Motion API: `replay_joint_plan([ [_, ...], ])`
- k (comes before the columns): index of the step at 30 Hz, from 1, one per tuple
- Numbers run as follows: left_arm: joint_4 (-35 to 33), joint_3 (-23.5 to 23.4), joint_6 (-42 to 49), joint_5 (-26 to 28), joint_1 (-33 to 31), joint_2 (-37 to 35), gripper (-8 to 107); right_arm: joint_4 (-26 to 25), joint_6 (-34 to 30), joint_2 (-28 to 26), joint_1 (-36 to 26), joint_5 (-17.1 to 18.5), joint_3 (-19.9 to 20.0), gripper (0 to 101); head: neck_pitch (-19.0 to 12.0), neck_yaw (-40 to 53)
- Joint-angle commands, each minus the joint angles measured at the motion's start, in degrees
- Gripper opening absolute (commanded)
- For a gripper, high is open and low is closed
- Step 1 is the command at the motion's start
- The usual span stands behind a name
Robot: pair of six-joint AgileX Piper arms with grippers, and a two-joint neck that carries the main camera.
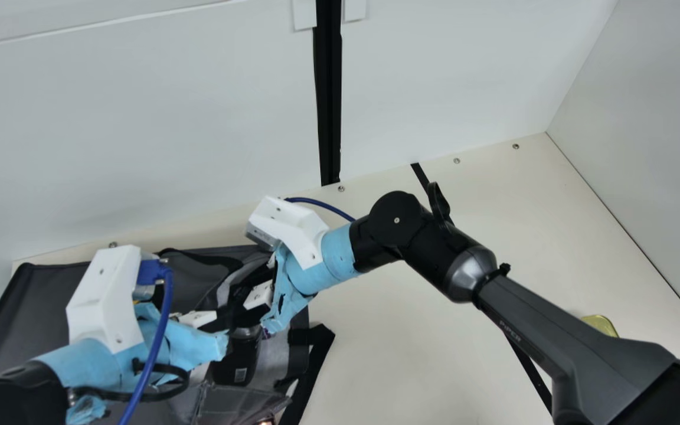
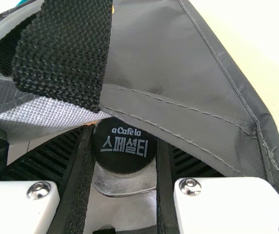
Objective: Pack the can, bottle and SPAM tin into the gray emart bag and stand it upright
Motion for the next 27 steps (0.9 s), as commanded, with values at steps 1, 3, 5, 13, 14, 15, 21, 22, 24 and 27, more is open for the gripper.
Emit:
replay_joint_plan([
  [1, 0.0, 0.0, 0.0, 0.0, 0.0, 0.0, -8, -0.4, 0.0, -0.1, -0.1, 0.4, 0.1, 20, -1.3, 0.0],
  [3, 0.0, 0.0, 0.0, 0.0, 0.0, 0.0, -8, -0.6, 0.0, -0.2, -0.1, 0.6, 0.2, 27, -1.3, 0.0],
  [5, 0.0, 0.0, 0.0, 0.0, 0.0, 0.0, -8, -0.7, 0.0, -0.4, -0.2, 0.7, 0.3, 33, -1.3, 0.0],
  [13, 0.0, 0.0, 0.0, 0.0, 0.0, 0.0, -8, -1.2, -0.3, -1.1, -0.8, 1.6, 0.9, 60, -1.3, 0.0],
  [14, 0.0, 0.0, 0.0, 0.0, 0.0, 0.0, -8, -1.2, -0.4, -1.2, -0.9, 1.7, 1.0, 63, -1.3, 0.0],
  [15, 0.0, 0.0, 0.0, 0.0, 0.0, 0.0, -8, -1.3, -0.4, -1.3, -1.0, 1.8, 1.1, 67, -1.3, 0.0],
  [21, 0.0, 0.0, 0.0, 0.0, 0.0, 0.0, -8, -1.6, -0.7, -1.9, -1.4, 2.3, 1.8, 87, -1.3, 0.0],
  [22, 0.0, 0.0, 0.0, 0.0, 0.0, 0.0, -8, -1.6, -0.8, -2.0, -1.4, 2.3, 1.9, 90, -1.3, 0.0],
  [24, 0.0, 0.0, 0.0, 0.0, 0.0, 0.0, -8, -1.8, -0.9, -2.3, -1.6, 2.5, 2.1, 95, -1.3, 0.0],
  [27, 0.0, 0.0, 0.0, 0.0, 0.0, 0.0, -8, -2.0, -1.1, -2.7, -1.8, 2.7, 2.4, 95, -1.3, 0.0],
])
